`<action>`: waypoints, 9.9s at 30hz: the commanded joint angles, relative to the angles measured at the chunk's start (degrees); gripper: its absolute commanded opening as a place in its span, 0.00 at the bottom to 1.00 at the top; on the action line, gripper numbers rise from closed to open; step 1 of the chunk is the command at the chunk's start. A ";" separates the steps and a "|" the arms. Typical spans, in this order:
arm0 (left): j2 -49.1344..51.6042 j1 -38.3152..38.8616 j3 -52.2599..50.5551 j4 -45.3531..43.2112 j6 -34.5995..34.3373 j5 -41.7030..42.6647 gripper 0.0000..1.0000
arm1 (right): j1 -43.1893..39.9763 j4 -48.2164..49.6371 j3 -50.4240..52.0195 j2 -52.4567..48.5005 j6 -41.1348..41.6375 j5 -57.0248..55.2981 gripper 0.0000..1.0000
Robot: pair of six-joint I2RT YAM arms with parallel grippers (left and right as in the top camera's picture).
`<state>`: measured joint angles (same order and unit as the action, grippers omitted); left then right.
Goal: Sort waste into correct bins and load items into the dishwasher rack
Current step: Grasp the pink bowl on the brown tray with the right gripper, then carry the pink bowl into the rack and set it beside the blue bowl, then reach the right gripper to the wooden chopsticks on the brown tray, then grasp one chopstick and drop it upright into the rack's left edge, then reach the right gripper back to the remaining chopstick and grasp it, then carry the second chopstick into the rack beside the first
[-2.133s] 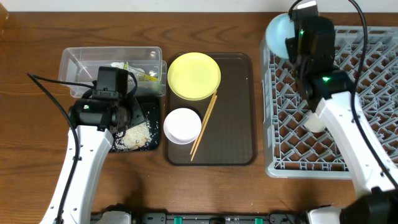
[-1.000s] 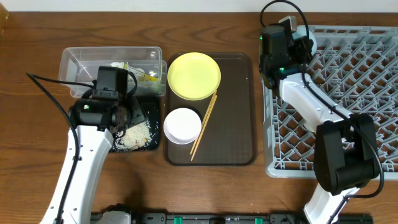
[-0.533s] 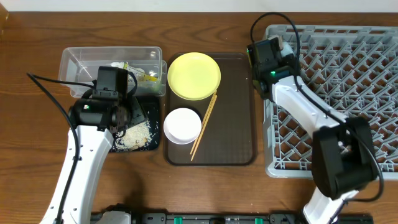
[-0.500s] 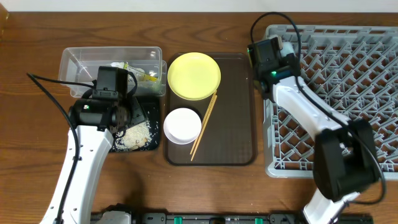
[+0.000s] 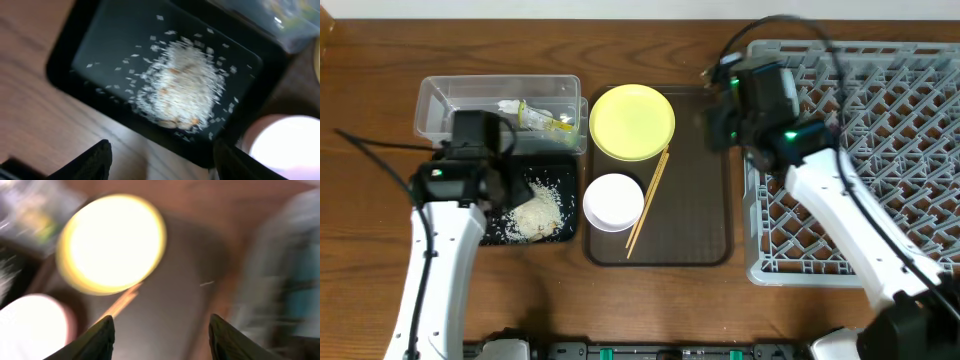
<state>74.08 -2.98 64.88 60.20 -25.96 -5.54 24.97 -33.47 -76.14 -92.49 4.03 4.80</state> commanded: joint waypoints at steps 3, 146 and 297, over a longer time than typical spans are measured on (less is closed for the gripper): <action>-0.11 -3.48 0.59 0.61 -1.18 -1.11 0.67 | 6.27 -2.34 -0.15 -4.98 4.20 8.96 0.58; -0.09 -3.54 0.59 0.20 -1.16 0.57 0.73 | 13.25 -8.07 0.20 -16.70 27.04 -1.95 0.47; -0.09 -3.54 0.22 -0.87 -1.18 2.12 0.74 | -11.50 -21.99 1.49 -3.04 8.76 -10.75 0.01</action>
<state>74.08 -6.28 64.88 59.53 -27.03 -4.05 13.72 -55.90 -75.24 -93.21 13.30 -6.00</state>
